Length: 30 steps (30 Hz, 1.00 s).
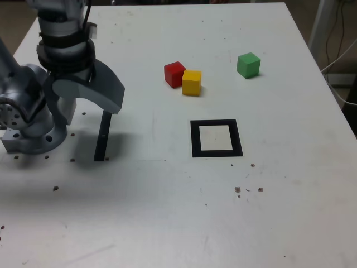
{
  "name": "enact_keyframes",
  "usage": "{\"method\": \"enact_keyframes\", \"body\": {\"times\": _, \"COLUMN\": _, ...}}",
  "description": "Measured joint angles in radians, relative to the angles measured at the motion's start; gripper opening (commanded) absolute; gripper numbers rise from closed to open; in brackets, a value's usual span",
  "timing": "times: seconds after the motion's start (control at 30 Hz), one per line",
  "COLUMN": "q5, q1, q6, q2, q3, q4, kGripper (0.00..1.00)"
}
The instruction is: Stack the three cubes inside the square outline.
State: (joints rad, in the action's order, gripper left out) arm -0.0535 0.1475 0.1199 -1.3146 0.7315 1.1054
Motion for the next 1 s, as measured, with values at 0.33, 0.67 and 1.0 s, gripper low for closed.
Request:
{"method": "enact_keyframes", "body": {"times": 0.33, "q5": -0.003, "q1": 0.000, "q6": 0.039, "q2": 0.051, "q3": -0.022, "q4": -0.044, "kGripper": 0.98}}
{"method": "enact_keyframes", "body": {"times": 0.67, "q5": -0.001, "q1": 0.000, "q6": 0.071, "q2": 0.052, "q3": -0.016, "q4": -0.031, "kGripper": 0.98}}
{"method": "enact_keyframes", "body": {"times": 1.0, "q5": -0.072, "q1": -0.024, "q6": 0.059, "q2": 0.027, "q3": 0.116, "q4": 0.096, "kGripper": 0.98}}
